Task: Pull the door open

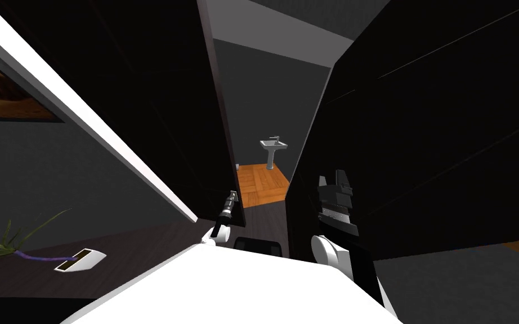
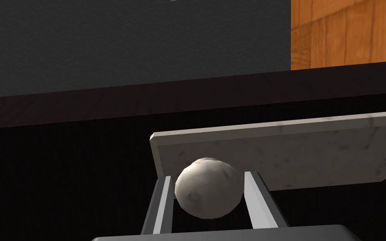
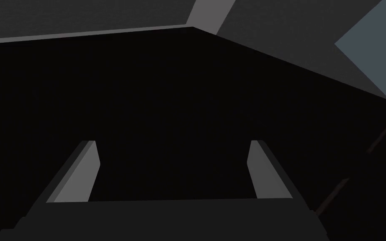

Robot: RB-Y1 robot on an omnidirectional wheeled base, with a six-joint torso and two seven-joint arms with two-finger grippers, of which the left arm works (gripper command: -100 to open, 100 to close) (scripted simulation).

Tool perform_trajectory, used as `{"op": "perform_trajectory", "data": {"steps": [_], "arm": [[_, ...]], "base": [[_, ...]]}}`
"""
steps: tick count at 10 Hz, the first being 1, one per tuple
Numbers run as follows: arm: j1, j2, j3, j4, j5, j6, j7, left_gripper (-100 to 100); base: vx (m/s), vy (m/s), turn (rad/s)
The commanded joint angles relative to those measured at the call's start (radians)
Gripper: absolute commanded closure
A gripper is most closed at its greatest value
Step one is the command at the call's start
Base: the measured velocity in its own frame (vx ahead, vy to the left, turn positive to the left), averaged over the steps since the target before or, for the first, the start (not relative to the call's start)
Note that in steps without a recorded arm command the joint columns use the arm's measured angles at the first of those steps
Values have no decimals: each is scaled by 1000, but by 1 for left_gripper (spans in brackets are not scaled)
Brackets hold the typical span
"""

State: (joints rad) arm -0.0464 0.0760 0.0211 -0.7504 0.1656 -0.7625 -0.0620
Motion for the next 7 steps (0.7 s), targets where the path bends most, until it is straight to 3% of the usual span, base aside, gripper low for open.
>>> {"op": "perform_trajectory", "data": {"steps": [1, 3, 6, 7], "arm": [[3, 31, 4, 0, 3, -11, 25, 100], [3, 31, 4, 0, 3, -11, 25, 100], [10, 78, -8, 13, 4, -26, 78, 100], [10, 78, -8, 13, 4, -26, 78, 100]], "base": [[-136, 20, -128], [-53, 9, -17], [-68, 27, -173], [-78, 23, -68]]}}
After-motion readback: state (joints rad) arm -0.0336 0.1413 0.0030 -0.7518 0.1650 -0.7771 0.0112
